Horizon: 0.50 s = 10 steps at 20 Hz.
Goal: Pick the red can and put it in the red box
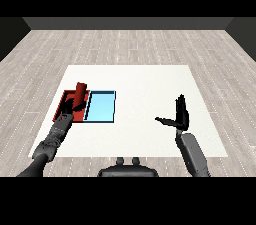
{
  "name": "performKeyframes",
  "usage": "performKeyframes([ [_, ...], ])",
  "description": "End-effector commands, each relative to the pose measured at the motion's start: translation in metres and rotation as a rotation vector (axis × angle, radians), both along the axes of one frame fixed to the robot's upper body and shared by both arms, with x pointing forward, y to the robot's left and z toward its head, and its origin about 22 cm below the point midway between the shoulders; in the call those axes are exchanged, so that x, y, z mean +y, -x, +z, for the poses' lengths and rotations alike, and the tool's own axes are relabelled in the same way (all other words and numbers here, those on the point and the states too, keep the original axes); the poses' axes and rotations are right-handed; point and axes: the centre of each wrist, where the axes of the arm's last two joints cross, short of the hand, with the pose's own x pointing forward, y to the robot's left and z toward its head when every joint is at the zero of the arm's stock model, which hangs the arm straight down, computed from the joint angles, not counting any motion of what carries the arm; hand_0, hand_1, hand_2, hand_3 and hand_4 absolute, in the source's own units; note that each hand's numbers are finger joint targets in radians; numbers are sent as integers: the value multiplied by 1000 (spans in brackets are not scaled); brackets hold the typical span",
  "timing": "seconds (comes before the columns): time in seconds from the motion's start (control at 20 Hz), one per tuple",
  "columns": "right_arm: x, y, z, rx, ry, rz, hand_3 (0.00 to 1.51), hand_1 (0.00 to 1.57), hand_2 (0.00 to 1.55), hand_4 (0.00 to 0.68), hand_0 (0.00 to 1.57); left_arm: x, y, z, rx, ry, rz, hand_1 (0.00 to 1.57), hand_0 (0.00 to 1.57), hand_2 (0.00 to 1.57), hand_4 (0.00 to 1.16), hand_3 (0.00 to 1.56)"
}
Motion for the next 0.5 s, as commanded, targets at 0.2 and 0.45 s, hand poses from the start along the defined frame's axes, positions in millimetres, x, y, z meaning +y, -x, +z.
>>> performKeyframes([
  [0.2, 1, -19, -1, -2, -3, 4, 0, 0, 0, 0, 0, 28, 29, -19, 118, 70, 206, 1106, 1106, 1049, 657, 0],
  [0.45, 7, -18, -7, -27, -10, 3, 0, 0, 0, 0, 0, 39, 29, -14, 236, 127, 144, 0, 0, 0, 0, 0],
])
